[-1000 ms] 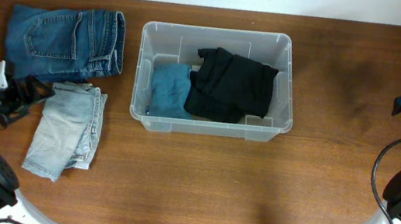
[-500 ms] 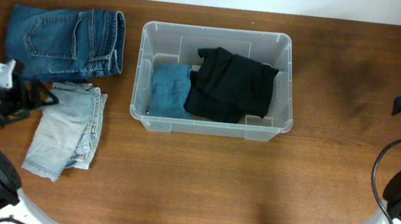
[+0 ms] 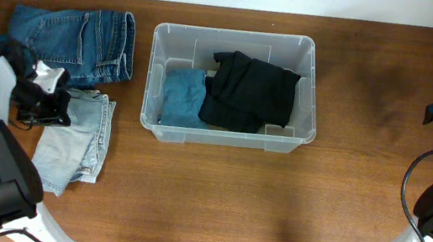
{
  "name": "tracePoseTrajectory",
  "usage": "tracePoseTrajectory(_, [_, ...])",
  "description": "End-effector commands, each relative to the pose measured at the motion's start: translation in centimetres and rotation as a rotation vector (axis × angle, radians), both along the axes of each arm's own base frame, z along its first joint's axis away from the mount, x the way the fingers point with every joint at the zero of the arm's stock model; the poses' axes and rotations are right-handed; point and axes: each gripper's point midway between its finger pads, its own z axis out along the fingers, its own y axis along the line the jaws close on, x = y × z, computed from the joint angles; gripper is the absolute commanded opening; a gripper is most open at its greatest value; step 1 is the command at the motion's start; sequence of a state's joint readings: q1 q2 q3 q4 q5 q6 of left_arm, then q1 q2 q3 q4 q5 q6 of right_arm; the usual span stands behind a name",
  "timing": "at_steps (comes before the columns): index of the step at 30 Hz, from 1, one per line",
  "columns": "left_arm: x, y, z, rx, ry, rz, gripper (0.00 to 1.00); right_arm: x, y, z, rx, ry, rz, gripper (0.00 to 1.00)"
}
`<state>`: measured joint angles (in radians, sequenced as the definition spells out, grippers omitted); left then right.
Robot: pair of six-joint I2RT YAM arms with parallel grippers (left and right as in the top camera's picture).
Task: Pack container
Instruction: 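Lower the left gripper onto the grey denim's edge and pinch it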
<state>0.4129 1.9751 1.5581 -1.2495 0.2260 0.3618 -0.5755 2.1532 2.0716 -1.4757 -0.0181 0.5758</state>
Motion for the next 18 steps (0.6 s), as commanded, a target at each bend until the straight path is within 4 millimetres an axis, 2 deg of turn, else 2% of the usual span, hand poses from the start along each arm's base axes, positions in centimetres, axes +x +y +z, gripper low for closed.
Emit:
tracePoseTrajectory(1, [-0.6,1.2,0.0,0.126,0.066,0.021,0.01,-0.3,-0.2,0.7,-0.021,-0.004,-0.01,0.98])
tracePoseTrajectory(7, [-2.1,0.3,0.2,0.106,0.136,0.034,0.01,-0.3,-0.2,0.7,-0.021,-0.005,-0.011,0.98])
tracePoseTrajectory(12, [-3.2,0.6,0.3,0.138,0.202,0.099,0.01,-0.3,-0.2,0.7,-0.021,-0.005,-0.01,0.98])
tracePoseTrajectory(18, [-3.6,0.5,-0.6,0.129,0.227,0.099,0.01,-0.3,-0.2,0.7,-0.021,-0.005,-0.011,0.98])
